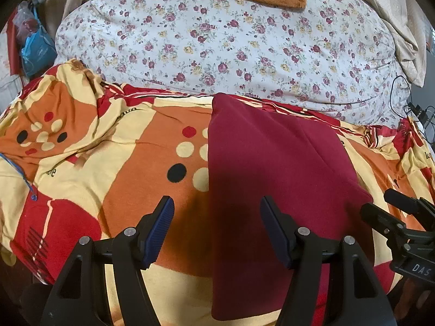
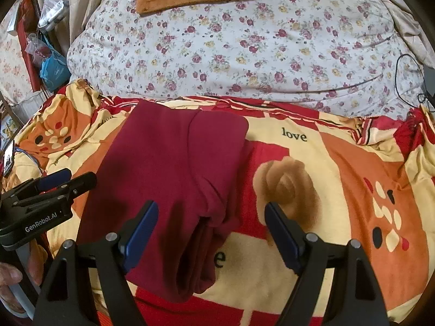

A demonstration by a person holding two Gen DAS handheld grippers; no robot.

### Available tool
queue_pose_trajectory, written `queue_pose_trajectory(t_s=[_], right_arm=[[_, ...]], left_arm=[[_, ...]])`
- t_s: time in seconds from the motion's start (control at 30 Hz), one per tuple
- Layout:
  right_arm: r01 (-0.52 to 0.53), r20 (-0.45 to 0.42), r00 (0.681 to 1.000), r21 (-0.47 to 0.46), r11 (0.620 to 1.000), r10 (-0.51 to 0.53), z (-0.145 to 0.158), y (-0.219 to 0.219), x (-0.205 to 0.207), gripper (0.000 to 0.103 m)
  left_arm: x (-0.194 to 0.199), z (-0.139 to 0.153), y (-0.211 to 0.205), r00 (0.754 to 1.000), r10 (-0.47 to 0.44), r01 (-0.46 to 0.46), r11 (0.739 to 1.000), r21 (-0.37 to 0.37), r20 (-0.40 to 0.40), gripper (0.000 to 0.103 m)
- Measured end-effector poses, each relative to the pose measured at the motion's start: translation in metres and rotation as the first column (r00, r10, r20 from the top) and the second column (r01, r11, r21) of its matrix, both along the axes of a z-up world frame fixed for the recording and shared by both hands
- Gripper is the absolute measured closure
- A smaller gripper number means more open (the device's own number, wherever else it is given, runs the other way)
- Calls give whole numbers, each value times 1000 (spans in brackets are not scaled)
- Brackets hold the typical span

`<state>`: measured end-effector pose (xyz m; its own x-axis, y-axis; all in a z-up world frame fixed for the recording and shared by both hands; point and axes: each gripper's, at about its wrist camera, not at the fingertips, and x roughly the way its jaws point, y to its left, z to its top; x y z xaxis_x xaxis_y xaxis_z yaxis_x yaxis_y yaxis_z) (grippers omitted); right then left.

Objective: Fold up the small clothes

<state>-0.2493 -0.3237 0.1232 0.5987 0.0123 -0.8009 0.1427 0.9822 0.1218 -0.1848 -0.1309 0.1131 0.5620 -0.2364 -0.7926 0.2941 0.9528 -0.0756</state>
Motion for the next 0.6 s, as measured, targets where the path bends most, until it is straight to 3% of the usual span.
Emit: queue_pose_trajectory(t_s=[0.6], right_arm=[[5, -5, 1000, 15, 1000, -5, -5, -2, 2, 19]], left_arm=[[3, -2, 4, 1000, -6, 7, 1000, -14, 15, 47]])
